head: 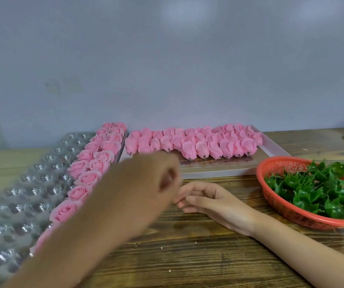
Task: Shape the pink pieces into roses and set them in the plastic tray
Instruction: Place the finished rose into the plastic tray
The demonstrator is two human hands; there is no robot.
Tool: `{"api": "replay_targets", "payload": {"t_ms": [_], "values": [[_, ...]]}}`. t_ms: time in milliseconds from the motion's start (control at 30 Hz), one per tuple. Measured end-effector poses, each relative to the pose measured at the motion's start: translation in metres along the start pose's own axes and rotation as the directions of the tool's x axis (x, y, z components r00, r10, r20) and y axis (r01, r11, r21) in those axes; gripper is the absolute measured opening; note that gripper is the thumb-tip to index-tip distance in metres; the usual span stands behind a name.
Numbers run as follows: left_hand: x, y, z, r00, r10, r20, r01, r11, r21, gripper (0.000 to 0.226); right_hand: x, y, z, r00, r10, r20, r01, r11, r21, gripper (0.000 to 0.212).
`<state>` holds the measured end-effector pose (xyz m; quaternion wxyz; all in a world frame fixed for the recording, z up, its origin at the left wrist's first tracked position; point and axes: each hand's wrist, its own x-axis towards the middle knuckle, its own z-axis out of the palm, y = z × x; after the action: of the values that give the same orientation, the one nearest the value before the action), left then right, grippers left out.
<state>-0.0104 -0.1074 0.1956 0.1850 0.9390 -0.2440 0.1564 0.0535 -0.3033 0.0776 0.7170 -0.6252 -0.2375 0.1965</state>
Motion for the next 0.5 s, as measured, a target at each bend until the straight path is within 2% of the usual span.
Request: {"api": "replay_targets", "payload": {"t_ms": [67,133,233,367,433,500], "values": [[-0.007,0.013,0.035,0.993,0.083,0.084,-0.093,0.988,0.121,0.023,0.001,0.001,0.001,0.998,-0.001,-0.058,0.005,0.997,0.077,0.031],[-0.01,0.012,0.069,0.982,0.117,0.148,-0.142,0.975,0.172,0.023,0.001,0.0,0.003,0.991,-0.006,-0.136,0.021,0.994,0.109,0.024],[-0.013,0.0,0.104,0.979,0.116,0.17,-0.154,0.96,0.232,0.025,0.001,0.001,0.005,0.961,-0.043,-0.272,0.058,0.997,0.047,0.013],[-0.016,-0.01,0.124,0.972,0.173,0.158,-0.201,0.961,0.188,0.022,0.003,-0.002,0.009,0.935,-0.147,-0.324,0.058,0.962,-0.267,0.011],[-0.016,-0.011,0.126,0.963,0.221,0.155,-0.242,0.961,0.136,0.019,0.008,-0.007,0.006,0.913,-0.208,-0.35,0.032,0.894,-0.446,0.006],[-0.014,-0.013,0.127,0.962,0.232,0.144,-0.243,0.968,0.068,0.023,0.019,-0.014,-0.004,0.862,-0.295,-0.411,-0.028,0.784,-0.62,0.006]]}}
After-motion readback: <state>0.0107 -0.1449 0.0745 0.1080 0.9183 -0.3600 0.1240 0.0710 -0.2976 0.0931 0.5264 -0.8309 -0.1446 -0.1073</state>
